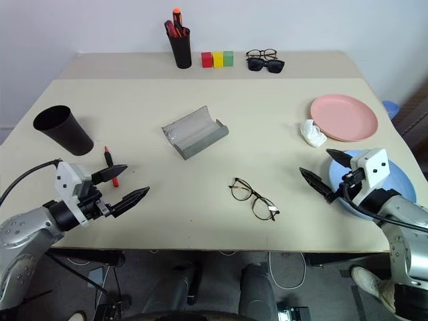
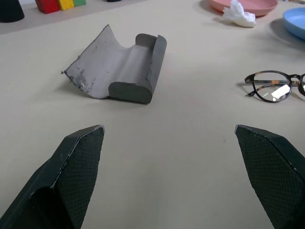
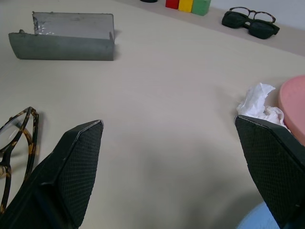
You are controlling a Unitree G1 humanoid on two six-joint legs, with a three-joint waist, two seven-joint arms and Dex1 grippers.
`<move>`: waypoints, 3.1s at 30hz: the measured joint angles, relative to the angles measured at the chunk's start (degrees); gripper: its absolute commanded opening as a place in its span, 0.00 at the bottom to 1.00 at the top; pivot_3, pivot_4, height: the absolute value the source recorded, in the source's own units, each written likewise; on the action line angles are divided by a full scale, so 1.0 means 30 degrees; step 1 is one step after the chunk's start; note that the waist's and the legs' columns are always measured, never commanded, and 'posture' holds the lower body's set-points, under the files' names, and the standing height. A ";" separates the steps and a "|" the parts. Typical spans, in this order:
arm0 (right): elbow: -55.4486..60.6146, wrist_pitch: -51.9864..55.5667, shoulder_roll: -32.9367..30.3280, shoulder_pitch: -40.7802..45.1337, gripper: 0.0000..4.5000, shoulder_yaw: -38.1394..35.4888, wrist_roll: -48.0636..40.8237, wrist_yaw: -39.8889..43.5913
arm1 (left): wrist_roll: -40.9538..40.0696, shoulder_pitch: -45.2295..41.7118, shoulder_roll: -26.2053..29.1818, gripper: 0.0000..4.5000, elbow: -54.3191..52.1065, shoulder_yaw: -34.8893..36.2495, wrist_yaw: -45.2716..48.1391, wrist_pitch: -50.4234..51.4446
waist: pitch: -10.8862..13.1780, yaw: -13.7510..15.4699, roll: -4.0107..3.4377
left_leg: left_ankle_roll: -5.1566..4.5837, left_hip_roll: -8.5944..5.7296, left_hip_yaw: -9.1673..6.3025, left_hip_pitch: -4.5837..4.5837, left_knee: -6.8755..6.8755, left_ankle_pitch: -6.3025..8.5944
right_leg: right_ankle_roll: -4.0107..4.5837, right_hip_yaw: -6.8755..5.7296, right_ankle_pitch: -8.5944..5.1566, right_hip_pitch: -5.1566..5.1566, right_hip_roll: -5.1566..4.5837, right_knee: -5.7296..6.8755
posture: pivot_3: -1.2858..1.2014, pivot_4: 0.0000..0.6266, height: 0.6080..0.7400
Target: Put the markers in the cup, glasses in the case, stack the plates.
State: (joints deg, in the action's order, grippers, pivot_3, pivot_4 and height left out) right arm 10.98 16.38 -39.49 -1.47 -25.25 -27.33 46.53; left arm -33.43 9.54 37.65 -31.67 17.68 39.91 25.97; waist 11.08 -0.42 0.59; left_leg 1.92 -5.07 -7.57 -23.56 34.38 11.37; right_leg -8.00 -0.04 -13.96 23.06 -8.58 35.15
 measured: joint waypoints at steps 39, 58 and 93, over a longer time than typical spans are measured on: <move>-0.3896 -0.3179 0.2102 0.7713 1.00 0.7386 -0.0900 0.7636 | 0.4238 -1.3063 -1.0040 1.00 0.7002 0.4129 -2.0665 1.2359 | 0.0009 0.0372 0.0098 | 0.0051 0.0013 -0.0099 0.0016 0.0255 0.0010 | -0.0103 -0.0032 0.0133 -0.0122 0.0203 0.0052 | 0.52 0.24 1.00; -0.3755 -0.3569 0.2105 0.7600 1.00 0.7324 -0.0807 0.7069 | 0.6330 -1.5269 -1.0194 0.01 1.1284 0.4853 -2.2121 1.0377 | 0.0012 0.0367 0.0107 | 0.0119 0.0014 -0.0108 0.0023 0.0279 0.0020 | -0.0196 -0.0031 0.0175 -0.0136 0.0216 0.0049 | 0.52 0.24 1.00; -0.4490 -0.3901 0.3257 0.8188 1.00 0.7890 0.0072 0.5693 | 1.9837 -2.0439 0.0055 0.01 3.0451 -0.5694 -2.6100 -1.7665 | 0.0021 0.0326 0.0113 | 0.0089 0.0128 -0.0024 -0.0013 0.0216 -0.0028 | -0.0164 0.0020 0.0253 0.0003 0.0324 0.0037 | 0.52 0.24 1.00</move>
State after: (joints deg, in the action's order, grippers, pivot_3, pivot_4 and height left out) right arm -2.49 4.68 -29.71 23.10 -1.58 -27.12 63.61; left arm 26.08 -51.78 37.81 59.68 0.60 -38.40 -27.03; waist 11.14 0.55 0.93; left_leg 2.18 -4.69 -7.64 -23.60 35.03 11.28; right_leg -8.49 0.02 -13.20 23.07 -7.61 35.26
